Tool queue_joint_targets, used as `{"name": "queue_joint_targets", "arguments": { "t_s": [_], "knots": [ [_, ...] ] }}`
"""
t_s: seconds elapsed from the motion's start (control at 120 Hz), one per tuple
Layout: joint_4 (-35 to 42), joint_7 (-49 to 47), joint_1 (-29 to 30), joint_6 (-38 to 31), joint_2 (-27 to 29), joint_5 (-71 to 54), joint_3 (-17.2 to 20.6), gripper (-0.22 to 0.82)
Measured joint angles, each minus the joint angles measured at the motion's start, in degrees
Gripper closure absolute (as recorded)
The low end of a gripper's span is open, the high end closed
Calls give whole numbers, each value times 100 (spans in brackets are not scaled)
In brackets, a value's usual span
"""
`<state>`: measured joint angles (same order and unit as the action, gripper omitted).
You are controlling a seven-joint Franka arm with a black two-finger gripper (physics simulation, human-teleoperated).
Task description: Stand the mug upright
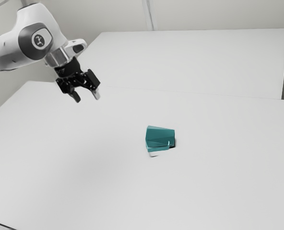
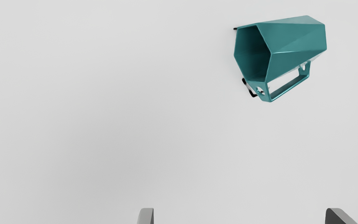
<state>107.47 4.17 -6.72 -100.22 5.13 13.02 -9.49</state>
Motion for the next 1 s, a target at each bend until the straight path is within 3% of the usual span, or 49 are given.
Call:
{"name": "queue_joint_targets", "arguments": {
  "t_s": [0.625, 1.0],
  "knots": [
    [321, 765, -124, -1595, -2027, 3213, 6, 0],
    [616, 1614, -324, -1835, -2362, 4623, 34, 0]
  ]
}}
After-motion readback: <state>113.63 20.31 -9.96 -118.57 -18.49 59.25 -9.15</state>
